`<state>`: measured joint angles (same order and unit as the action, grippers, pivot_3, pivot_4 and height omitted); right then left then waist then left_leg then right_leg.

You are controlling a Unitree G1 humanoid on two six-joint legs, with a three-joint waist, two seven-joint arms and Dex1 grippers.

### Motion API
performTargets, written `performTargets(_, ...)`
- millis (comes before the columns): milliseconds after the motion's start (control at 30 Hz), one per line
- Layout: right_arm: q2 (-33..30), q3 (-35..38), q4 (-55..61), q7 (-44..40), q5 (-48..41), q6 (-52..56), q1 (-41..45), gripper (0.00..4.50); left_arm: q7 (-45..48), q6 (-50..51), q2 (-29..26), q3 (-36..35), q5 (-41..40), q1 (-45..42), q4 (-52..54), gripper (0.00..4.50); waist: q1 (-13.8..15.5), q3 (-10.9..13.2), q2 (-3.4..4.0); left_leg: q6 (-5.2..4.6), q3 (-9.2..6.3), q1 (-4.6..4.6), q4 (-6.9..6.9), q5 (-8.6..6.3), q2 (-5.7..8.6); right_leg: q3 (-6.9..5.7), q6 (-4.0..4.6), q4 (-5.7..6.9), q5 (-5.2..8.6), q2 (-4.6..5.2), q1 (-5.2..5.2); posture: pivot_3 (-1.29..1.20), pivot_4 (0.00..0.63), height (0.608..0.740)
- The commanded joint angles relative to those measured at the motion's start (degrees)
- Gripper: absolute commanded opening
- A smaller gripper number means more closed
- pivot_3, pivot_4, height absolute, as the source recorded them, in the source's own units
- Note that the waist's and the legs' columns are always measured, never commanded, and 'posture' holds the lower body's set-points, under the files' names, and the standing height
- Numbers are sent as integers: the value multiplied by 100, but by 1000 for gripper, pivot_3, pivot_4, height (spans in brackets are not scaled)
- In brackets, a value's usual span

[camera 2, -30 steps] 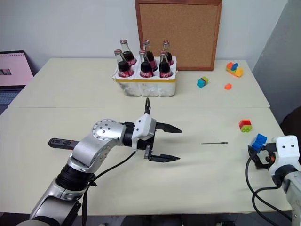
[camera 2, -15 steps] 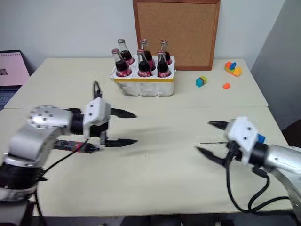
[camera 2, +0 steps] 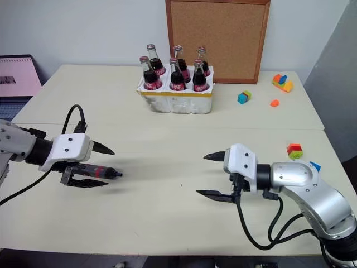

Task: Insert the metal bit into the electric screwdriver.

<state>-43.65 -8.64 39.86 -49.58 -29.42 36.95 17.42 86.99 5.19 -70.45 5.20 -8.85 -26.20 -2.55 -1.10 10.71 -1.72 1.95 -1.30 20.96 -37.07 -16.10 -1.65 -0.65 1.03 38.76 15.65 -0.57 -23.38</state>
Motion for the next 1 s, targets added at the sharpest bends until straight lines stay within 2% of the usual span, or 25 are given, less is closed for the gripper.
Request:
performTargets(33,144,-237,299,247,143,29,4,4437,300,-519,3,346,485,-411,-576,4500,-11,0,0,0,1,2,0,0,-2,2,0,3,0,-9,-4,0,150,740)
performTargets(200,398,-482,538,666,275,136,-190,4437,473,-1273,11,724,1096,-803,-1404,4500,-38,0,0,0,1,10,0,0,-9,5,2,10,1,-14,-17,0,150,740)
performTargets(400,466,-619,755,847,351,179,-409,4437,514,-1302,330,988,1449,-1215,-1894,4500,-42,-1,-1,-1,1,10,-3,0,-10,4,3,18,1,-15,-19,0,150,740)
performTargets(1000,453,-616,693,853,452,100,-415,4437,23,-1175,982,1188,2011,-1131,-2107,4500,-47,-3,-4,-1,-2,9,-12,0,-13,4,3,24,1,-14,-17,0,150,740)
